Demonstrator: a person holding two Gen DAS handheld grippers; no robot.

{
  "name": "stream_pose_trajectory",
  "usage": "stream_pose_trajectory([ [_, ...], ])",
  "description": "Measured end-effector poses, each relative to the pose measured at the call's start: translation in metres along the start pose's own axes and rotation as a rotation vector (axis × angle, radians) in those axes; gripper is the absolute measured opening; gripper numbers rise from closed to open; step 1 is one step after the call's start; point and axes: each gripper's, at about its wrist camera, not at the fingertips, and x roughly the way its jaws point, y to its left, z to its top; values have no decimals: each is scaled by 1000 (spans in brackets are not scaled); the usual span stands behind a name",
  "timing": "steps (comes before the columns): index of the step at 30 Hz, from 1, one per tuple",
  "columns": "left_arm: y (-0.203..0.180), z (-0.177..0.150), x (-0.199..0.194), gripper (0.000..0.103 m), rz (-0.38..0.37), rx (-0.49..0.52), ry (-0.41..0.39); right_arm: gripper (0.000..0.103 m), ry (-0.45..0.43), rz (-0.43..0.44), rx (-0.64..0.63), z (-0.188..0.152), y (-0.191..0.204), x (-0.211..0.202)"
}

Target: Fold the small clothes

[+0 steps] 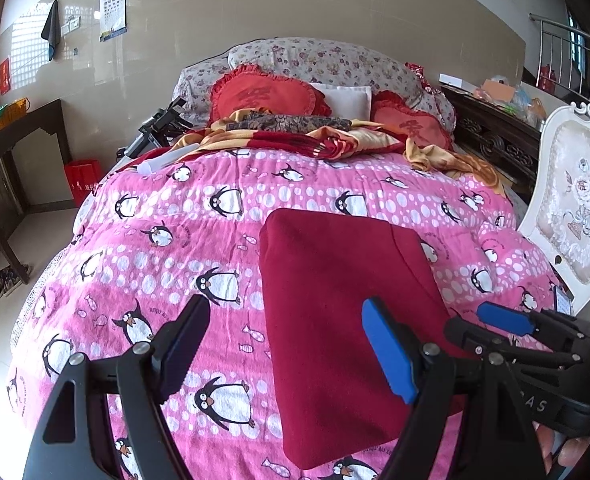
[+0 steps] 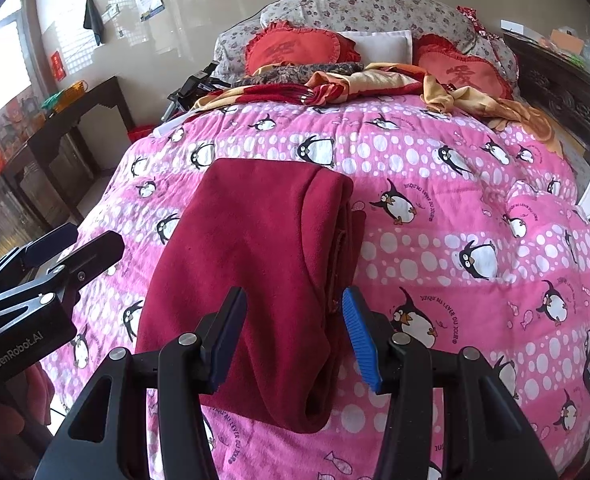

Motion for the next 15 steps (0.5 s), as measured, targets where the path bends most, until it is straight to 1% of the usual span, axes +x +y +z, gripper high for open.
stream_pose_trajectory([
  [15,3,-3,5,82,3,-4,14,29,19,3,-6,-3,8,9],
])
